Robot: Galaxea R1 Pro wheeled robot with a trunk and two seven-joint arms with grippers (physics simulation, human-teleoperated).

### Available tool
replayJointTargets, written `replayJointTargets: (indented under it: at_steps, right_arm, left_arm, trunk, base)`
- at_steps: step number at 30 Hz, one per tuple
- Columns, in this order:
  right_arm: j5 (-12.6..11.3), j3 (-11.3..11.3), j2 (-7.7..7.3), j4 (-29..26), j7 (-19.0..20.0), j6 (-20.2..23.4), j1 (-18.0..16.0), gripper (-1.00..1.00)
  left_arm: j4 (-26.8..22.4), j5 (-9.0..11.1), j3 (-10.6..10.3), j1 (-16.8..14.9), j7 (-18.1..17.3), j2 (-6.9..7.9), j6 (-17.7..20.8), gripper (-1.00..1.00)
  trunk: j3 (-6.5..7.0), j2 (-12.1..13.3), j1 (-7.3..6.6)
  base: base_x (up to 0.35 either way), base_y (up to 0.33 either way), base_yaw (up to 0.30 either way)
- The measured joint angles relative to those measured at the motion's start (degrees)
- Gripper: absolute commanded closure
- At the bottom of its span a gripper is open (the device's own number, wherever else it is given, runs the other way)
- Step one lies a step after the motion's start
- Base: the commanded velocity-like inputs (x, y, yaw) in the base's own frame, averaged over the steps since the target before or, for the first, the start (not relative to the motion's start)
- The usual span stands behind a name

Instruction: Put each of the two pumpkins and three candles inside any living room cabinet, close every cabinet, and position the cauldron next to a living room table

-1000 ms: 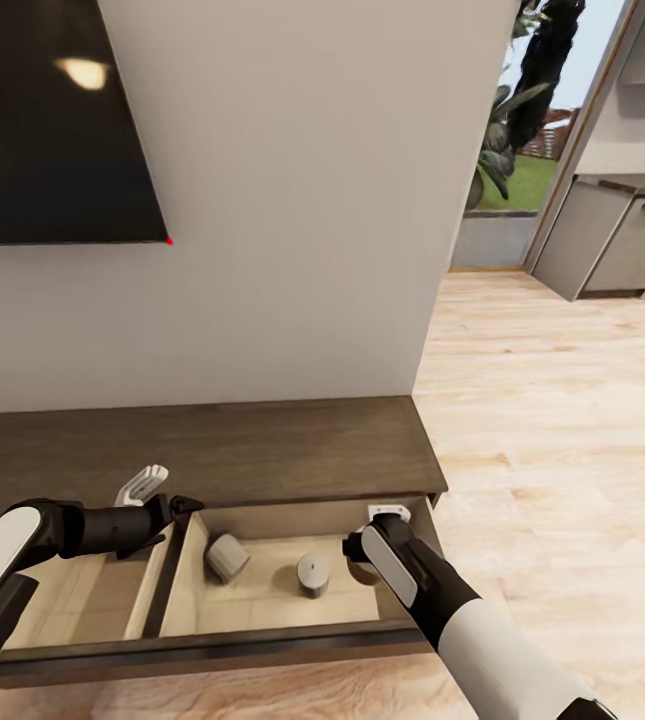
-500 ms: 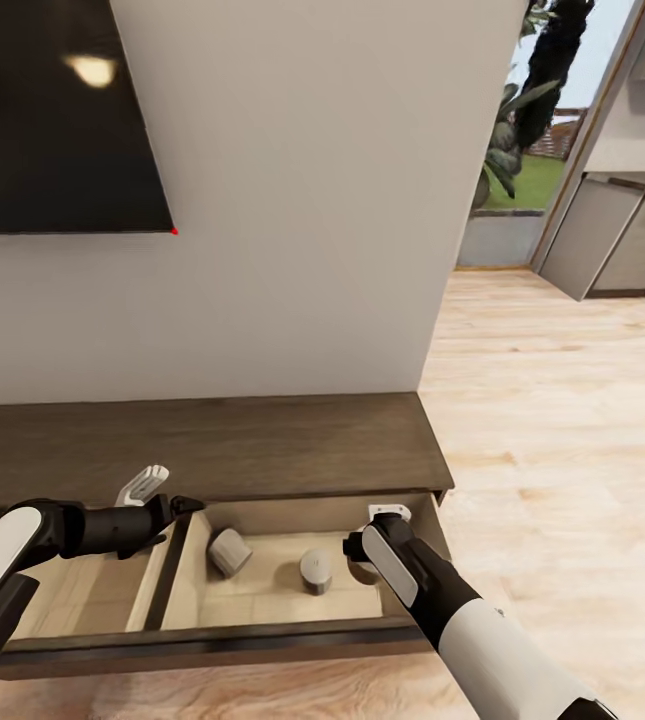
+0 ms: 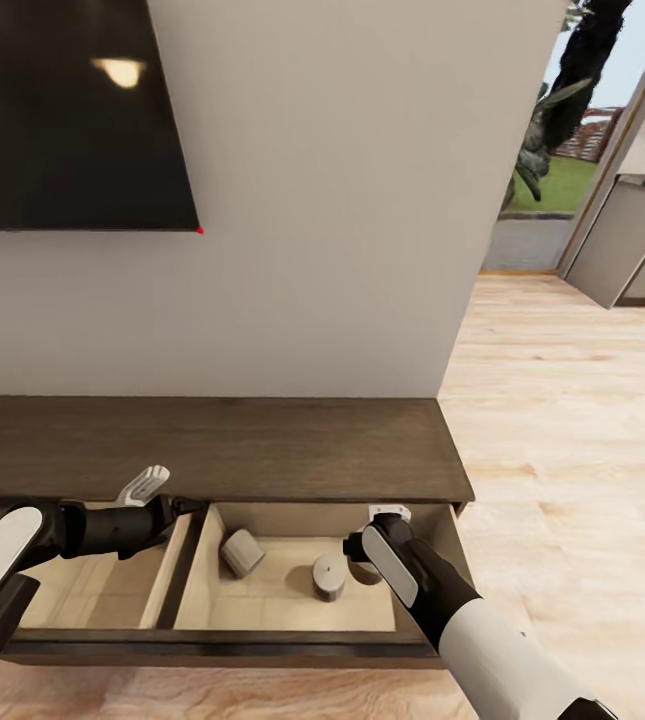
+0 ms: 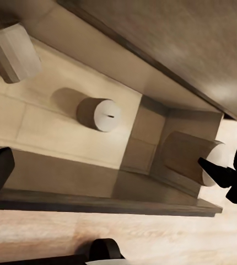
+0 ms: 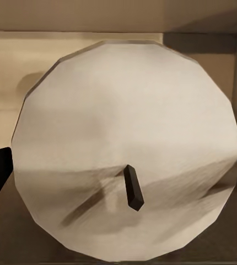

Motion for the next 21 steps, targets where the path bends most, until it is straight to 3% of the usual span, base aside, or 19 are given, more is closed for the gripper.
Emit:
replayJointTargets:
  at_steps: [7, 21]
  right_arm:
    - [0.03, 0.04, -0.09, 0.03, 0.07, 0.03, 0.00, 1.00]
    - [-0.11, 0.04, -0.01, 1.55, -0.58, 0.01, 0.01, 1.00]
  left_arm:
    - [0.01, -0.08, -0.05, 0.00, 0.06, -0.02, -0.02, -1.00]
    - [-0.06, -0.03, -0.01, 0.00, -0.01, -0.01, 0.01, -1.00]
  trunk:
    - [0.00, 0.00, 0.01]
    - [-0.18, -0.38, 0.23]
  base:
    - [0.016, -0.107, 0.001]
    - [0.000, -0.006, 0.000]
